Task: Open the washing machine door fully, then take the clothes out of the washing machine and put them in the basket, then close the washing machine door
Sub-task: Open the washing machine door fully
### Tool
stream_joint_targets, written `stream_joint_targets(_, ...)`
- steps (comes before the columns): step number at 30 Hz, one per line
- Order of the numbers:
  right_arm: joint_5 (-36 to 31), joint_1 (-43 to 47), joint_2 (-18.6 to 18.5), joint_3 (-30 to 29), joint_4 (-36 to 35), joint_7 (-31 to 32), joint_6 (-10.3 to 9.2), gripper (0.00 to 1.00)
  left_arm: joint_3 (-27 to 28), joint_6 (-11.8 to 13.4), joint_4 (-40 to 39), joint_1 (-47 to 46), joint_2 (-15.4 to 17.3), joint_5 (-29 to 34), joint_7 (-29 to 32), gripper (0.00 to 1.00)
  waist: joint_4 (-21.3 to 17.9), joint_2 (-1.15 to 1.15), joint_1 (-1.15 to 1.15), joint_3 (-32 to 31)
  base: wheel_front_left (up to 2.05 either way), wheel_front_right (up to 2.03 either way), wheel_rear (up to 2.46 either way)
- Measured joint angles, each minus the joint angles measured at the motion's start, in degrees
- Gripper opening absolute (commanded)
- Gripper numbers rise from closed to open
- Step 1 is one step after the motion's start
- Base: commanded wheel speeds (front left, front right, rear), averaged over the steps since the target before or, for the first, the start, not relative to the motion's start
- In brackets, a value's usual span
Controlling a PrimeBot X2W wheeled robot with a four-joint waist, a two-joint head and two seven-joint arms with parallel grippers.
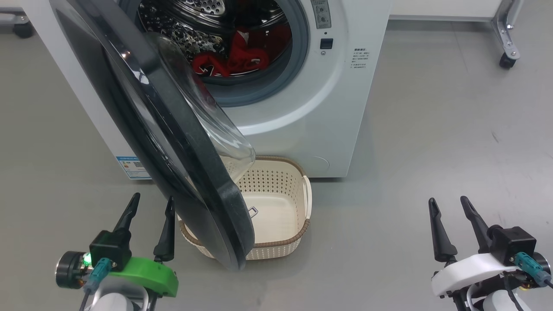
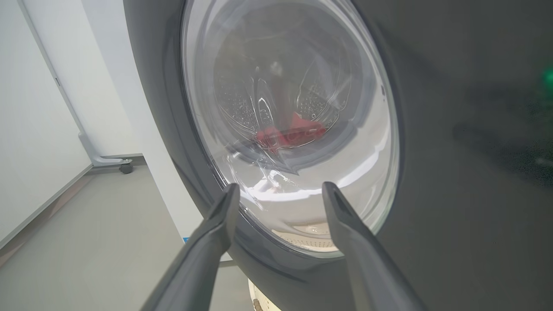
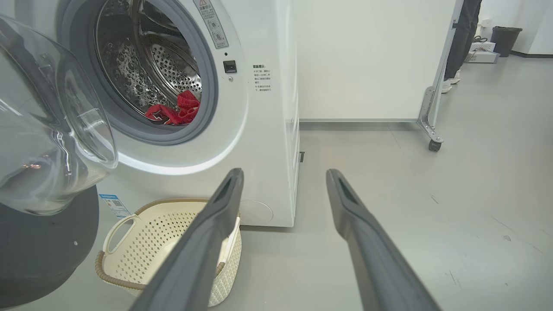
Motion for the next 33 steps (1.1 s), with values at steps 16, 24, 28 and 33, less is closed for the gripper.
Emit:
stream_joint_targets(16, -1.5, 1.3, 1.5, -1.2, -0.9, 0.0, -0.44, 1.0, 0.2, -0.2, 1.0, 0.3, 0.0, 0.2, 0.0, 0.0, -0.6, 0.0, 0.0, -0.5, 0.0, 0.0, 0.0)
stream_joint_targets(24, -2.1, 1.8, 1.6, -1.7, -1.4, 0.0, -0.45, 1.0, 0.3, 0.3, 1.5, 0.5, -0.1, 0.6, 0.0, 0.0, -0.7, 0.0, 0.0, -0.4, 0.0, 0.0, 0.0)
stream_joint_targets(28, -2.6, 1.9, 1.6, -1.8, -1.6, 0.0, -0.45, 1.0, 0.8, 0.8, 1.4, 0.5, -0.1, 0.9, 0.0, 0.0, -0.6, 0.0, 0.0, -0.4, 0.0, 0.0, 0.0)
stream_joint_targets(33, -3.0, 1.9, 1.8, -2.0, -1.9, 0.0, -0.45, 1.0, 2.5, 2.2, 0.3, 0.4, -0.1, 1.2, 0.0, 0.0, -0.5, 0.0, 0.0, -0.3, 0.0, 0.0, 0.0)
